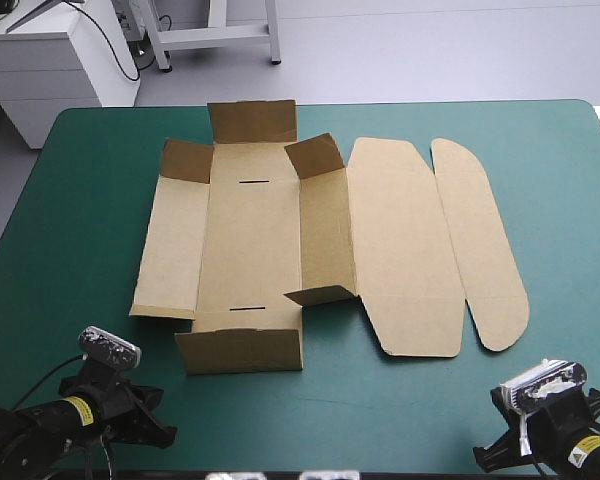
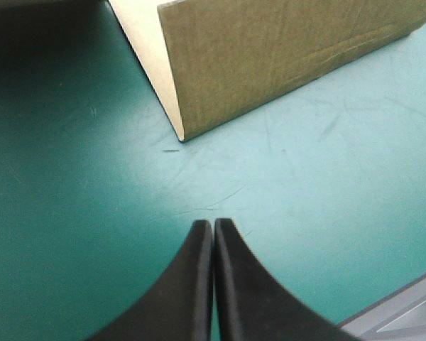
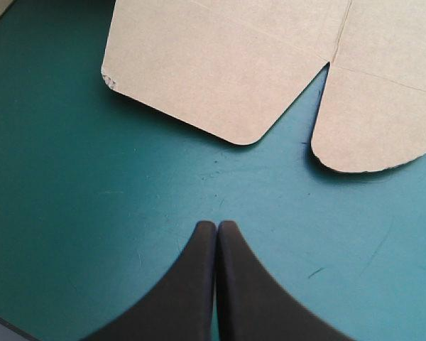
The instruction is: Fold the box
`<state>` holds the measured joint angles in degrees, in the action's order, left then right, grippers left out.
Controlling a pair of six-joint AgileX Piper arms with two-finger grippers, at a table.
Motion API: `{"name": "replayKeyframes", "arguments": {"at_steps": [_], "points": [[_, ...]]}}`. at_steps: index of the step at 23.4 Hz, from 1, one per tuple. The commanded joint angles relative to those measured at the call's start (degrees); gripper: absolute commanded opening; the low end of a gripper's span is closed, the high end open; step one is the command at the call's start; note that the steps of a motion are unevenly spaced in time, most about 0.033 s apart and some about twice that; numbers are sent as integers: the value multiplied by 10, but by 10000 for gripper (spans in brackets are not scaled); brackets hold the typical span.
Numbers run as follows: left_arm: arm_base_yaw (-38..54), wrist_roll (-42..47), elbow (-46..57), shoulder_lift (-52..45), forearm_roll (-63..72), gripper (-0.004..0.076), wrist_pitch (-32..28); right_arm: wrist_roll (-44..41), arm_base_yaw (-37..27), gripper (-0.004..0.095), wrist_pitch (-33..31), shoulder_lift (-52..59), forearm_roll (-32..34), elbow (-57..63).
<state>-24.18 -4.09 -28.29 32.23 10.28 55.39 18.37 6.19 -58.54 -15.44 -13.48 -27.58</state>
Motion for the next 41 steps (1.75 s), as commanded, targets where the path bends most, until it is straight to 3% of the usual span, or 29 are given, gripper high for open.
{"name": "replayKeyframes", "arguments": {"at_steps": [1,16,19,24,34,41], "points": [[-4,1,-14,3,9,-8,-28,2,1,-20,32,-7,-7,-13],[-4,2,-21,3,8,-8,-26,2,1,-20,32,-7,-7,-13],[-4,22,-72,6,8,-8,1,2,1,-20,32,-7,-7,-13],[-4,29,-158,23,2,-8,-26,2,1,-20,32,-7,-7,-13],[-4,30,-349,258,-78,-3,-29,2,1,-20,32,-7,-7,-13],[-3,4,-393,336,-77,1,-33,2,1,-20,32,-7,-7,-13]]}}
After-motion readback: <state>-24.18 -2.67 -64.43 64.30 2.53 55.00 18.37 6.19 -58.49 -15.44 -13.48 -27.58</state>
